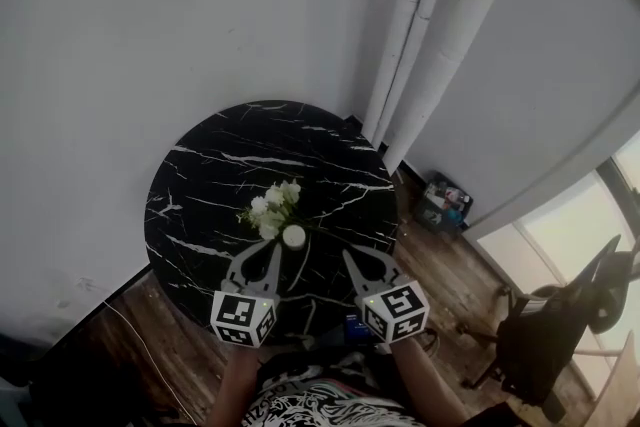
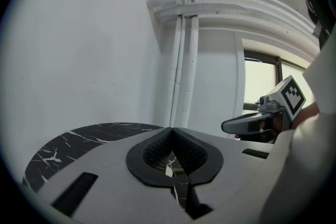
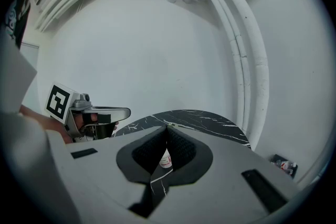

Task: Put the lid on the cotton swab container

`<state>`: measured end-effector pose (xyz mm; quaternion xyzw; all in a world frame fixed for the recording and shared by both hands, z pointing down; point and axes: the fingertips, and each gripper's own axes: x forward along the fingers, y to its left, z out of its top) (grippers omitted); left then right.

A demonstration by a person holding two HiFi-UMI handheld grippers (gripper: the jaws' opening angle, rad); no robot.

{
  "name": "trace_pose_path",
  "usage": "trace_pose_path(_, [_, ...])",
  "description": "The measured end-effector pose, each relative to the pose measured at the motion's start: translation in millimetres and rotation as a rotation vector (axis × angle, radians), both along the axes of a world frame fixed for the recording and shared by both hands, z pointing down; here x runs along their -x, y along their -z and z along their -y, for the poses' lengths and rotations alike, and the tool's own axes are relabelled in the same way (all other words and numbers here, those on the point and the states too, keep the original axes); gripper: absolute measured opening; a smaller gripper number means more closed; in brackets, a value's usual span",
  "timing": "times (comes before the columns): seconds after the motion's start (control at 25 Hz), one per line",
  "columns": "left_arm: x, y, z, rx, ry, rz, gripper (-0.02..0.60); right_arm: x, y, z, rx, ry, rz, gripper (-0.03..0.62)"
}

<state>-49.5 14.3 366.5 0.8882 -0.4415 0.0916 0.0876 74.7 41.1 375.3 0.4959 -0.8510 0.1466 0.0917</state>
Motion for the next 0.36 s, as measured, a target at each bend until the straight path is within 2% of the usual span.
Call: trace_pose_path(0.36, [-2.8, 4.8, -0.3, -0.009, -0.003, -0.012, 0.014, -4.6, 8.8, -3.4, -0.032, -0.016, -0.006, 0.017])
